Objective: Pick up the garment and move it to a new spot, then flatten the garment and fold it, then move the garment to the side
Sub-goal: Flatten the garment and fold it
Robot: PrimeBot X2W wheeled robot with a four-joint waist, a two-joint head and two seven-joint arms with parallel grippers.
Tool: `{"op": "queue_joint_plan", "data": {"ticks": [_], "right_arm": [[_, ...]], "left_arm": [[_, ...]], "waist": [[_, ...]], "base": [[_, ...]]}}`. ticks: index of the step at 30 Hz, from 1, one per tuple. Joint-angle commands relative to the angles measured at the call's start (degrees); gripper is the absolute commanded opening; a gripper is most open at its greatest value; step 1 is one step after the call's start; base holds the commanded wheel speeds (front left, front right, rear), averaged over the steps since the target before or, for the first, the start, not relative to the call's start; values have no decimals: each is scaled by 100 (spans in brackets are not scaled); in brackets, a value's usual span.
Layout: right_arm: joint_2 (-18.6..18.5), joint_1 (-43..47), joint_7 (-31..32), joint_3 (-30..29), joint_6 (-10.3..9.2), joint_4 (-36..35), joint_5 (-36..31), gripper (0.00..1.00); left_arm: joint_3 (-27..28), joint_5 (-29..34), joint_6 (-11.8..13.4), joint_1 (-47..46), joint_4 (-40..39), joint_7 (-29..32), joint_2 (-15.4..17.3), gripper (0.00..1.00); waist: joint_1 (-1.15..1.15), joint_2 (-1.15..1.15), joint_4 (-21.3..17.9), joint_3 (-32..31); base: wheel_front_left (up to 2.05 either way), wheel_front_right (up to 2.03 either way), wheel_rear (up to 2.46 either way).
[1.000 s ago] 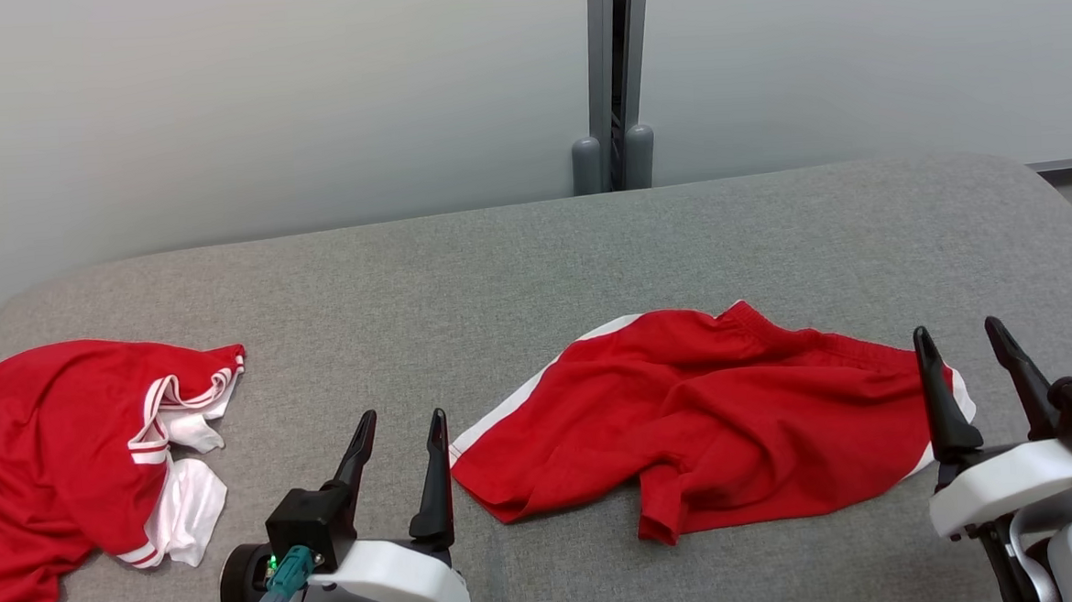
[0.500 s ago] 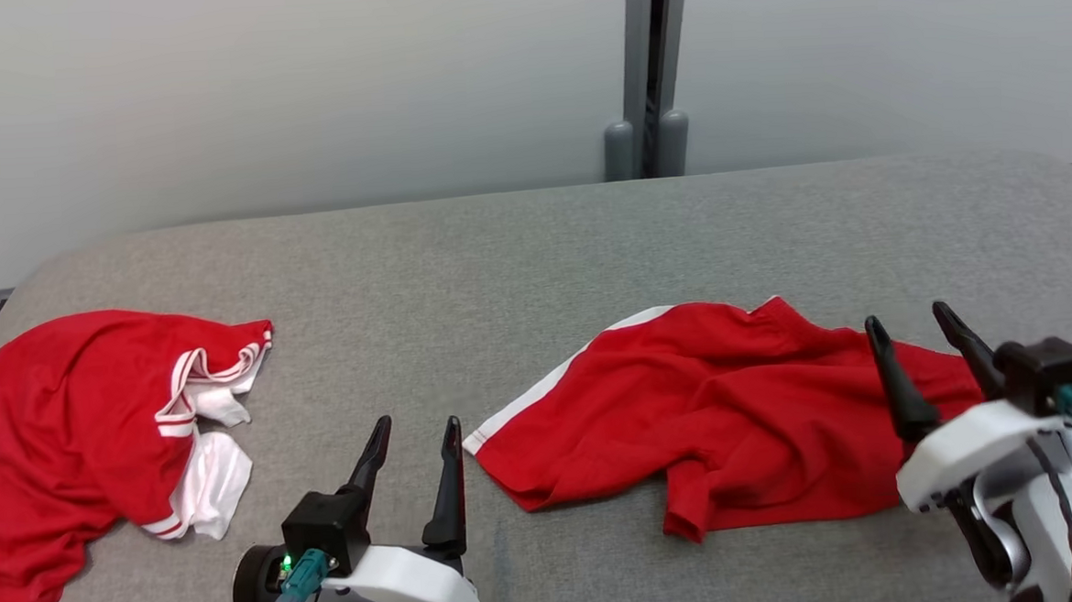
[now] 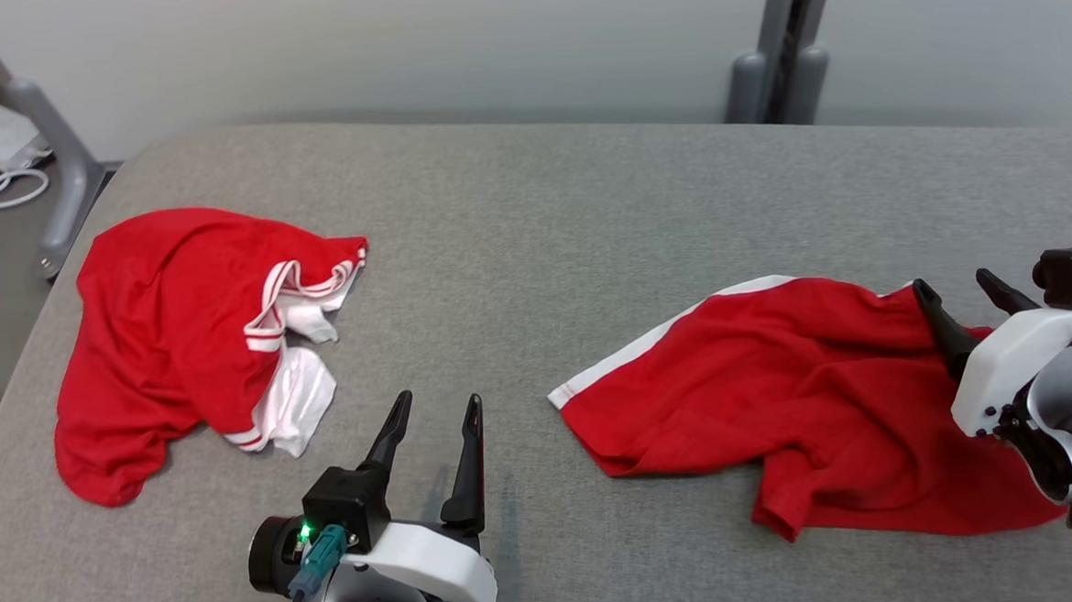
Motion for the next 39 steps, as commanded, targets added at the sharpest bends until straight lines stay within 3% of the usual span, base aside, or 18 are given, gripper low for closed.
{"op": "queue_joint_plan", "data": {"ticks": [1,10,11,12,25,33,39], "right_arm": [[-80,-118,110,147,-1,98,231,100],[-287,-385,443,874,-1,398,1101,100],[-300,-402,441,946,-1,413,1152,47],[-328,-429,371,1028,-1,416,1170,0],[-514,-737,-795,1135,-1,878,1491,0],[-908,-1237,-1038,616,-1,1316,1339,0],[-1267,-1908,-1038,-113,-1,1068,643,0]], "left_arm": [[-2,-45,21,-131,-29,-24,27,100],[-46,-45,66,-172,-71,-24,27,100],[-51,-43,66,-178,-71,-24,27,100],[-55,-42,74,-189,-68,-24,27,100],[-50,-5,48,-132,17,-24,27,100],[21,21,-9,26,64,-24,27,100],[54,-26,-32,100,72,-24,28,100]], "waist": [[0,0,192,170],[0,0,320,323],[0,0,315,333],[0,0,305,341],[0,0,51,161],[0,0,-198,-173],[0,0,-272,-334]], "base": [[0,0,0],[0,0,0],[0,0,0],[0,0,0],[0,0,0],[0,0,0],[0,0,0]]}}
